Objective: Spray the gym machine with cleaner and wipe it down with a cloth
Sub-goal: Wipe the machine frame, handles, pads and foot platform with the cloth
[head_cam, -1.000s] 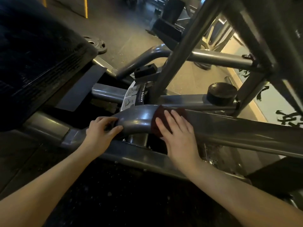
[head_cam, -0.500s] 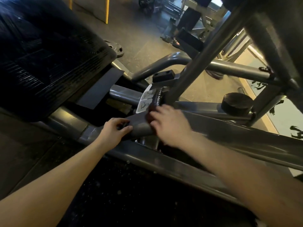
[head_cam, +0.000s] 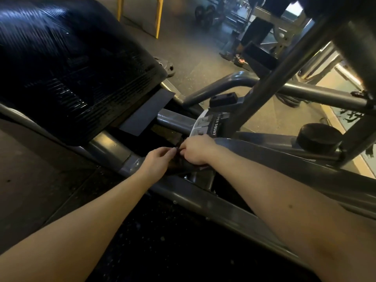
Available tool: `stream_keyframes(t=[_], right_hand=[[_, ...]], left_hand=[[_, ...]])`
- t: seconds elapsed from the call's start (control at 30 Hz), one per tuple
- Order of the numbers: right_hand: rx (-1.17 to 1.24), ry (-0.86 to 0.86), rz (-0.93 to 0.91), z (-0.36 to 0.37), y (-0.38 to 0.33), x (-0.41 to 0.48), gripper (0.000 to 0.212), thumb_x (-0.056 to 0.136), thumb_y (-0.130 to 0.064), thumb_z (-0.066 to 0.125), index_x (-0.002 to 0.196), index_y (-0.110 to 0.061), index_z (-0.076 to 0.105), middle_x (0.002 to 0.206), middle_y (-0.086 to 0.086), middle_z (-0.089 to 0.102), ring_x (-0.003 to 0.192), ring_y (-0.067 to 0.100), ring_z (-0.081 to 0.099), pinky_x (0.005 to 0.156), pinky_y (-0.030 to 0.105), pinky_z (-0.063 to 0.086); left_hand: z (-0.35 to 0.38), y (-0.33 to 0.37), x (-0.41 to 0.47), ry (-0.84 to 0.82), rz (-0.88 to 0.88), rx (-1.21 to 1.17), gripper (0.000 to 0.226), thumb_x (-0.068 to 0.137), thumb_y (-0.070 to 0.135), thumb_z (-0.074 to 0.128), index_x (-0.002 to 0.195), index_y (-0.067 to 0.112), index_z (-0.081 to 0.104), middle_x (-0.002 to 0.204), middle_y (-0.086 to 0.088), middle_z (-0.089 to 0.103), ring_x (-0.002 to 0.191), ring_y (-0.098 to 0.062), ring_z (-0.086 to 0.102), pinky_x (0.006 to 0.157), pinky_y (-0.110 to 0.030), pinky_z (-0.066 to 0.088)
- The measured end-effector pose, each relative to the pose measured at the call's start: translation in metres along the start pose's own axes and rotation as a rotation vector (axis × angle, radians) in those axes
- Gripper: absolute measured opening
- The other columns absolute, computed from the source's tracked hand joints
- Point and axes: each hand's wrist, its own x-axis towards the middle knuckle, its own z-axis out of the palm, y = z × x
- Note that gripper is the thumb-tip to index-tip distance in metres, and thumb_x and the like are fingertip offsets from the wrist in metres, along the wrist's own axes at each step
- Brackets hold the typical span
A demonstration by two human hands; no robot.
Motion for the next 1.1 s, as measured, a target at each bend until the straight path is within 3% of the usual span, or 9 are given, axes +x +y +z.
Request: stream_keyframes(t=[0.17,0.23,0.37,0.5,0.57,0.63,0.8,0.93,1.1], right_hand=[[0.706,0.24,-0.03,-0.011,0.01,-0.012,0.028,0.107,-0.032,0.053,0.13,-0.022,0.066,0.122,0.001,0.066,0.111,0.018,0.06,0.092,0.035,0.048],[0.994,0.292,0.004,-0.008,0.01,-0.021,0.03,0.108,-0.034,0.051,0.134,-0.023,0.06,0.12,-0.003,0.062,0.11,0.014,0.058,0.084,0.029,0.048],[1.338,0.2,0.009,0.007,0.014,-0.033,0.025,0.107,-0.035,0.048,0.123,-0.03,0.067,0.12,-0.001,0.066,0.116,0.02,0.061,0.103,0.044,0.052],[0.911,0.497,0.025,0.014,0.035,-0.059,0.033,0.106,-0.023,0.052,0.136,-0.026,0.066,0.121,-0.009,0.067,0.11,0.006,0.061,0.09,0.022,0.047],[0.504,0.57,0.125,0.022,0.043,-0.063,0.036,0.105,-0.028,0.048,0.136,-0.027,0.065,0.135,-0.003,0.064,0.126,0.016,0.056,0.105,0.034,0.045],[0.231,0.443,0.201,0.029,0.04,-0.064,0.04,0.106,-0.035,0.042,0.14,-0.028,0.061,0.153,0.003,0.051,0.145,0.025,0.039,0.124,0.045,0.024],[0.221,0.406,0.203,0.02,0.04,-0.069,0.039,0.104,-0.034,0.044,0.138,-0.028,0.063,0.153,0.001,0.05,0.145,0.024,0.037,0.123,0.044,0.019],[0.271,0.406,0.19,0.017,0.042,-0.072,0.039,0.1,-0.027,0.047,0.134,-0.028,0.065,0.147,-0.001,0.054,0.139,0.023,0.042,0.116,0.042,0.026],[0.224,0.407,0.214,0.019,0.034,-0.076,0.042,0.099,-0.032,0.048,0.138,-0.025,0.062,0.148,0.003,0.052,0.141,0.027,0.038,0.12,0.046,0.022]], left_hand=[[-0.003,0.021,-0.003,-0.067,-0.011,-0.504,0.05,0.091,0.035,0.071,0.137,0.018,0.061,0.121,-0.007,0.072,0.109,-0.022,0.072,0.085,-0.034,0.059],[-0.001,0.028,-0.004,-0.072,0.084,-0.462,0.054,0.088,0.038,0.076,0.138,0.027,0.059,0.13,-0.002,0.068,0.116,-0.019,0.068,0.091,-0.036,0.059],[0.007,0.033,-0.005,0.021,0.25,-0.187,0.045,0.092,0.017,0.076,0.133,0.027,0.062,0.123,0.006,0.068,0.116,-0.008,0.065,0.096,-0.031,0.058],[0.006,0.042,0.001,0.224,0.253,-0.096,0.032,0.095,0.011,0.071,0.123,0.025,0.065,0.116,0.012,0.066,0.111,-0.001,0.061,0.102,-0.032,0.053],[0.003,0.04,0.005,0.255,0.291,-0.018,0.032,0.095,0.013,0.07,0.123,0.027,0.063,0.12,0.013,0.063,0.113,0.0,0.058,0.104,-0.032,0.051],[0.011,0.034,0.003,0.158,0.352,0.096,0.029,0.096,0.017,0.071,0.122,0.026,0.064,0.12,0.013,0.062,0.113,0.002,0.058,0.103,-0.031,0.051],[0.04,0.013,-0.007,0.063,0.516,0.238,0.019,0.099,0.022,0.068,0.117,0.021,0.071,0.122,0.011,0.064,0.116,0.002,0.059,0.106,-0.031,0.049],[0.035,0.007,-0.006,0.015,0.473,0.214,0.045,0.104,0.02,0.06,0.148,0.025,0.054,0.148,0.011,0.053,0.138,-0.001,0.046,0.115,-0.022,0.038],[0.03,-0.03,0.016,0.034,0.269,0.229,0.036,0.108,0.023,0.052,0.143,0.028,0.06,0.152,0.01,0.051,0.145,-0.002,0.04,0.123,-0.028,0.027]])
